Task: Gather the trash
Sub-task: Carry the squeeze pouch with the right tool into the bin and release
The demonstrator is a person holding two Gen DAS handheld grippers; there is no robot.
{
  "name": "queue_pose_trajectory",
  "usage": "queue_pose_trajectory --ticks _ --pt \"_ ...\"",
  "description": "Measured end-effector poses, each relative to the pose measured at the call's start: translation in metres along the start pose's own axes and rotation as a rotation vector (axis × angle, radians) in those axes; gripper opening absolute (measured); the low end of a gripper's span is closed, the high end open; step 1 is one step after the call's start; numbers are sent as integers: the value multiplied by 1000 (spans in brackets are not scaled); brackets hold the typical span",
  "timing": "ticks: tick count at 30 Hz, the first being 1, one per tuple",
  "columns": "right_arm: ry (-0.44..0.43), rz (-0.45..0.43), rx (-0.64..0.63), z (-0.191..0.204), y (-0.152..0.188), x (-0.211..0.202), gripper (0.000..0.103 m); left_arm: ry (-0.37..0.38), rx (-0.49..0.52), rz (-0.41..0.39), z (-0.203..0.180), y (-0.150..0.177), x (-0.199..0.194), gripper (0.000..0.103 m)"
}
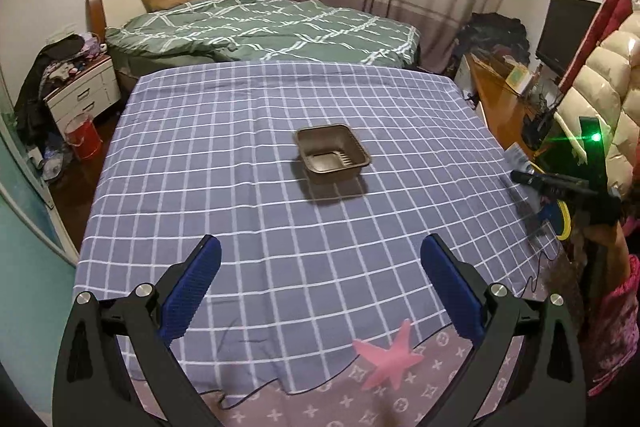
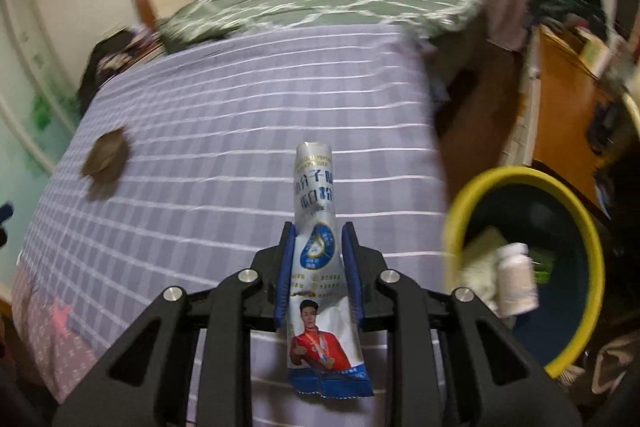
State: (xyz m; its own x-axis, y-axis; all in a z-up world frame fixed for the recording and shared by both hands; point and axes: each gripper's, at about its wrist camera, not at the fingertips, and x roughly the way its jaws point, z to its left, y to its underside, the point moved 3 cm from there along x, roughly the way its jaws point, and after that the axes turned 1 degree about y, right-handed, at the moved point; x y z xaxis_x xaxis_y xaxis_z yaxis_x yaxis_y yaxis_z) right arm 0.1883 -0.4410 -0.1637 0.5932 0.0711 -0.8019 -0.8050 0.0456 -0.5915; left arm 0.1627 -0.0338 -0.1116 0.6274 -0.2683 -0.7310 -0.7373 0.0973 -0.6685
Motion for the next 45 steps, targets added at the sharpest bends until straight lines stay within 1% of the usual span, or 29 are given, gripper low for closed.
queue_pose_trajectory --ticks 3,7,9,13,14,15,16,18,29,34,38,42,44,45 --pt "49 0 61 -33 -4 3 23 8 14 12 -6 -2 9 98" --pt "139 1 131 -80 0 8 23 13 37 25 -16 -8 25 98" --pt "166 11 162 -99 3 12 23 19 40 32 -20 -13 36 98" --pt "204 26 204 -121 11 20 24 26 43 44 -27 -21 53 98" --pt "211 29 210 -125 11 22 26 26 47 45 -30 -22 56 98" --pt "220 32 216 -128 12 24 32 27 50 47 -33 -25 61 98" --pt "231 34 222 -132 13 25 36 29 51 50 -35 -27 64 98" --pt "238 31 229 -137 14 27 38 31 53 55 -39 -30 70 98" --pt "219 33 235 -140 21 34 39 -31 27 73 -42 -52 110 98" --pt "215 25 237 -140 19 31 39 -82 -10 70 -30 -67 128 98" --pt "214 21 235 -140 18 29 39 -98 -73 106 -15 -77 149 98" --pt "209 25 235 -139 18 29 39 -130 -88 117 -4 -82 164 98" --pt "206 29 234 -139 18 31 39 -137 -92 124 1 -83 169 97" --pt "205 31 233 -139 18 32 39 -141 -91 131 3 -84 173 93"
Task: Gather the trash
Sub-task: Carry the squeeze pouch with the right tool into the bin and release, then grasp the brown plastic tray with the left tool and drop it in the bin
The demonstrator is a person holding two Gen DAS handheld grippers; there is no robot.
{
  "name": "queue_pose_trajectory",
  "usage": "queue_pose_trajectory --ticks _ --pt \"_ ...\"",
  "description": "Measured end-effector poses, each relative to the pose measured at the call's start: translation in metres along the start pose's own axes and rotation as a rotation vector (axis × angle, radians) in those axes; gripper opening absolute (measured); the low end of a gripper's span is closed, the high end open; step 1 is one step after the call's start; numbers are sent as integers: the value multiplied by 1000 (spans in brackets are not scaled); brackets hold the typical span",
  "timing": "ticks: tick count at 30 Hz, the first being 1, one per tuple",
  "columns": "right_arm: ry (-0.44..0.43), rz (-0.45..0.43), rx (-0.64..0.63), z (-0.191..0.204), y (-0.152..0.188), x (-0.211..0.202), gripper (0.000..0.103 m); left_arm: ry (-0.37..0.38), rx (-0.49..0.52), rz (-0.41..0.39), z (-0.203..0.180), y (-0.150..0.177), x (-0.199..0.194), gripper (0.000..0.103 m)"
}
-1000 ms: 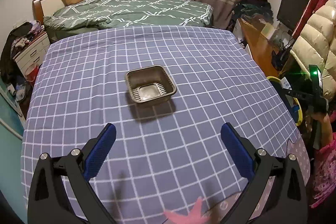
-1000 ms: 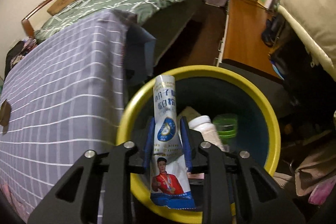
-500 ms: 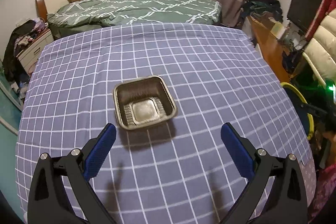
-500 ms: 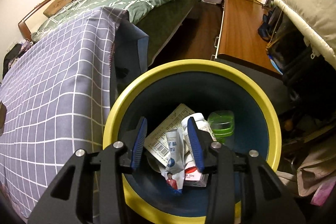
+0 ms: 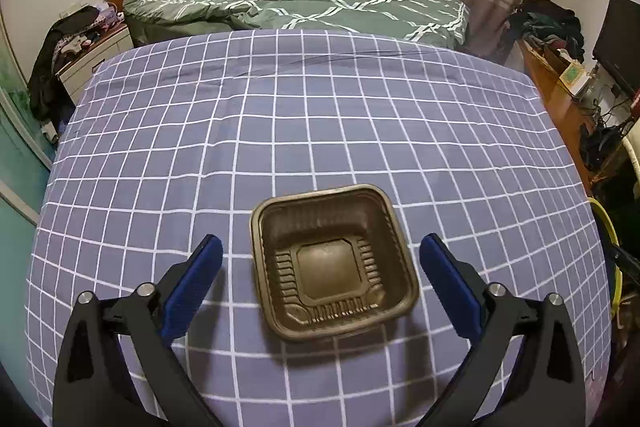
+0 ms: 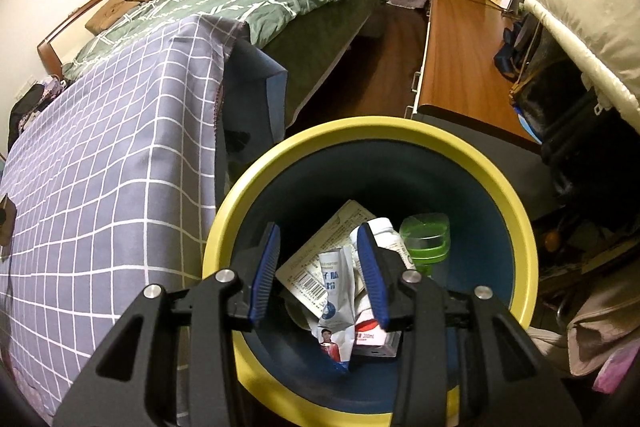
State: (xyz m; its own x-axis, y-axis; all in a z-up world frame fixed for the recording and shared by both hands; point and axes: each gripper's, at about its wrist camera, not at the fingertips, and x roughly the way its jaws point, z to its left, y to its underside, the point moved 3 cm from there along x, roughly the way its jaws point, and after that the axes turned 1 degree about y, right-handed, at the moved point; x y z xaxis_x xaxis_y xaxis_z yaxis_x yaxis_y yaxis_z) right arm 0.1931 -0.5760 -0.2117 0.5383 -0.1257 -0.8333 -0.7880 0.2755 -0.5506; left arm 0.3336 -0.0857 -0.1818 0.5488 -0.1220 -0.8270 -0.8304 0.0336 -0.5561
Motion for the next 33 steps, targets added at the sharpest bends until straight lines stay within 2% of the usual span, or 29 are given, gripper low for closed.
queue_pose_trajectory --ticks 5,9,10,16,23,33 --pt "-5 3 0 1 1 2 39 3 10 21 4 -4 12 89" --pt "-6 1 0 0 3 1 39 -5 27 28 5 -5 20 81" --pt "-6 0 0 0 3 0 39 -4 32 24 3 -3 18 76" --pt "-8 -13 10 -2 10 -9 39 38 84 3 -18 -4 4 72" --pt "-2 -39 27 -11 25 -29 39 161 217 -30 -94 -8 -28 72" --pt "55 -80 64 -45 49 -69 39 375 490 -28 -267 5 -49 72"
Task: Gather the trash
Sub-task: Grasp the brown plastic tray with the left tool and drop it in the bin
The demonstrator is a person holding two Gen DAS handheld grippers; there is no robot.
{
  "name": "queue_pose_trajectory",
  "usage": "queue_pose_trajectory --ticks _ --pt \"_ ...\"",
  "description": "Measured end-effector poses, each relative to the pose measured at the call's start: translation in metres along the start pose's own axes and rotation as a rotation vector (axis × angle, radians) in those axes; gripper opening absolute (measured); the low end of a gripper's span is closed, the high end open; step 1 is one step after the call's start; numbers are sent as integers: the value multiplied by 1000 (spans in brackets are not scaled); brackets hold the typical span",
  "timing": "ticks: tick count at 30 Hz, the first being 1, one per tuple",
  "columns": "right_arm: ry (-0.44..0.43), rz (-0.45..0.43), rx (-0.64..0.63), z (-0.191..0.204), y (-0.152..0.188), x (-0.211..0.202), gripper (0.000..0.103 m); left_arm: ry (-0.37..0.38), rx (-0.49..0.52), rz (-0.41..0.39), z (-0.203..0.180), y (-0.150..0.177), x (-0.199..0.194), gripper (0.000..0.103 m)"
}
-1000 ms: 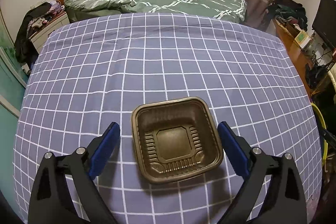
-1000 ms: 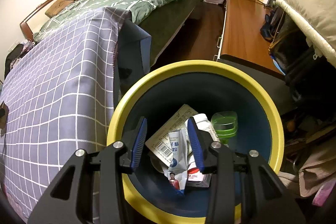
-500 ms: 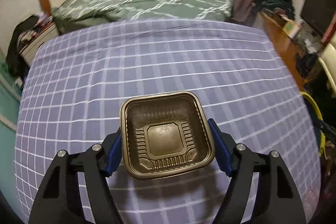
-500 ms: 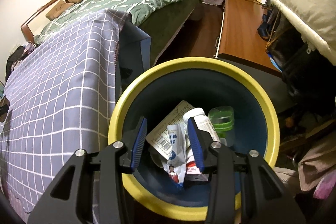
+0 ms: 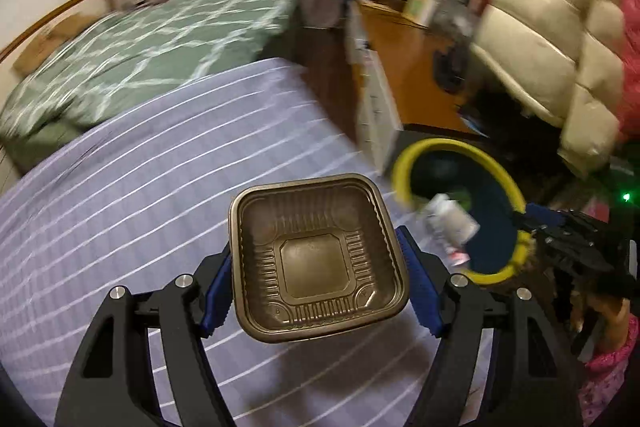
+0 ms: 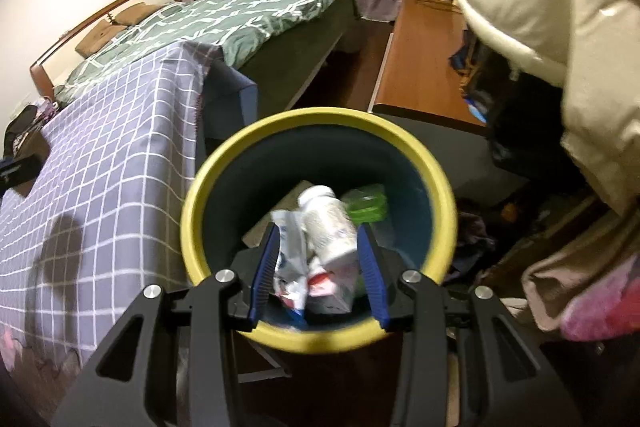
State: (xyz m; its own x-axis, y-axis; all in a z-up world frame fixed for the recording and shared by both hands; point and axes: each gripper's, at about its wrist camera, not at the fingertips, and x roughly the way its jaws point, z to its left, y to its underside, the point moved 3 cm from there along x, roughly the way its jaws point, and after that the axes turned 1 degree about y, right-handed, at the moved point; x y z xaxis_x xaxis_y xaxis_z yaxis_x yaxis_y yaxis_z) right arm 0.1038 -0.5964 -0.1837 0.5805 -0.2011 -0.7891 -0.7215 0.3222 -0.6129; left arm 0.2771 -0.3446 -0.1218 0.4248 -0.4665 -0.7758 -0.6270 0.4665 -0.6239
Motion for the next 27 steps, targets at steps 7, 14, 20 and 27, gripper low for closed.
queue_pose_trajectory --ticks 7,14,20,27 --pt "52 -8 14 -24 13 -17 39 130 114 50 -94 -28 39 72" --pt "78 -32 34 -41 20 -37 39 183 153 131 -145 -41 84 72" --pt "81 -25 45 -47 26 -39 39 191 164 176 -159 -36 112 77" --pt "74 -25 47 -42 24 -42 39 182 124 145 -142 -34 100 94"
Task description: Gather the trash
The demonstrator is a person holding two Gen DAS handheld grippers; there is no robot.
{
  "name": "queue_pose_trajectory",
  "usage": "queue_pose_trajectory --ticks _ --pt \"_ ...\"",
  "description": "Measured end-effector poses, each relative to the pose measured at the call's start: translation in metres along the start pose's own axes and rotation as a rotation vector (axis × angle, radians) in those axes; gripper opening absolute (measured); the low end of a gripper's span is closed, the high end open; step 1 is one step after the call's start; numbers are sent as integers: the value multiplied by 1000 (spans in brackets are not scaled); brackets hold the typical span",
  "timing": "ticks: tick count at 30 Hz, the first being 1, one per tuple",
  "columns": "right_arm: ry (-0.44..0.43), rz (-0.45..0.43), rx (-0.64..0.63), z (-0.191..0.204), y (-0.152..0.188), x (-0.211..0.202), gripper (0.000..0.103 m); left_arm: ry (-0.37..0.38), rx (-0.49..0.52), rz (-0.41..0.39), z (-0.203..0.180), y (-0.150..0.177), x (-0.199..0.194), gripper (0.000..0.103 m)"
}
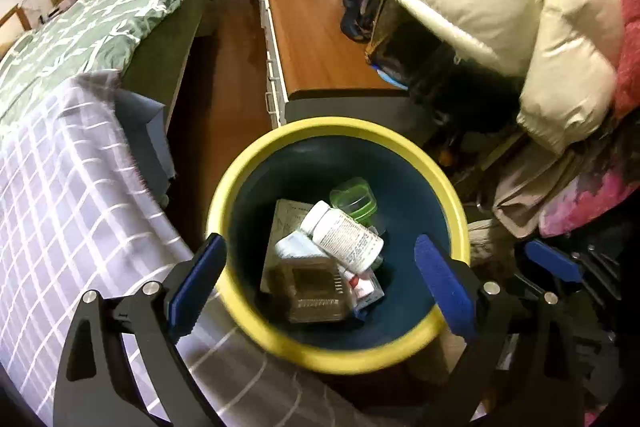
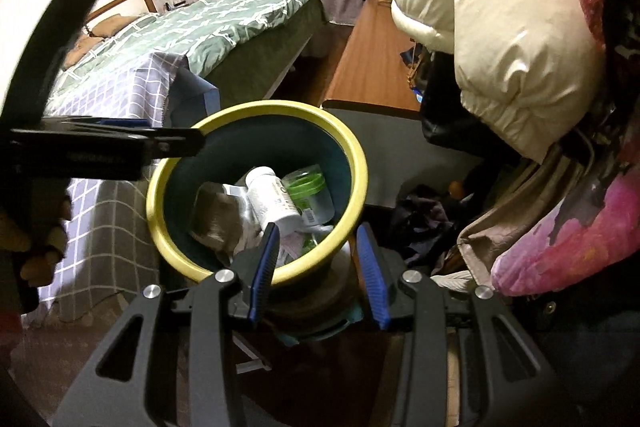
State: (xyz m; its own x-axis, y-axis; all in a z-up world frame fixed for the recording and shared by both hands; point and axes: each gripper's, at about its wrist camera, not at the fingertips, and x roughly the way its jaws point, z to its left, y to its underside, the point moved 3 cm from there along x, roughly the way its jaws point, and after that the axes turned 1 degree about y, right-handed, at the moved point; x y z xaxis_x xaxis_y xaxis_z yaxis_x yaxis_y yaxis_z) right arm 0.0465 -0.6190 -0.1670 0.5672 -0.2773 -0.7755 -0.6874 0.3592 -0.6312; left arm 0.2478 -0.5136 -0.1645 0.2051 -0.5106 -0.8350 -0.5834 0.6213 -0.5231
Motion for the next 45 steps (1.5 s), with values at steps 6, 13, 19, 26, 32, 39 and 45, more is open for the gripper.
queue_pose_trajectory --ticks 6,13,19,26,32,39,45 --pt "-24 -19 -27 17 3 -16 43 -68 -43 -211 31 38 -108 98" --pt "-140 -90 -111 78 3 -47 55 -244 -165 -367 81 131 -229 98" --pt "-192 -208 -199 128 0 -94 70 -429 -354 -440 126 220 -312 98" --pt "-202 -298 -265 164 10 -139 78 -580 -418 -445 133 295 -363 98" --pt "-232 -330 -274 175 25 -164 79 -630 -444 -516 119 332 -394 98" --pt "-276 -338 -263 182 33 -176 81 -681 -459 -577 99 357 -420 98" --pt "-301 -328 -275 191 34 -175 81 -700 -493 -593 99 355 -425 98"
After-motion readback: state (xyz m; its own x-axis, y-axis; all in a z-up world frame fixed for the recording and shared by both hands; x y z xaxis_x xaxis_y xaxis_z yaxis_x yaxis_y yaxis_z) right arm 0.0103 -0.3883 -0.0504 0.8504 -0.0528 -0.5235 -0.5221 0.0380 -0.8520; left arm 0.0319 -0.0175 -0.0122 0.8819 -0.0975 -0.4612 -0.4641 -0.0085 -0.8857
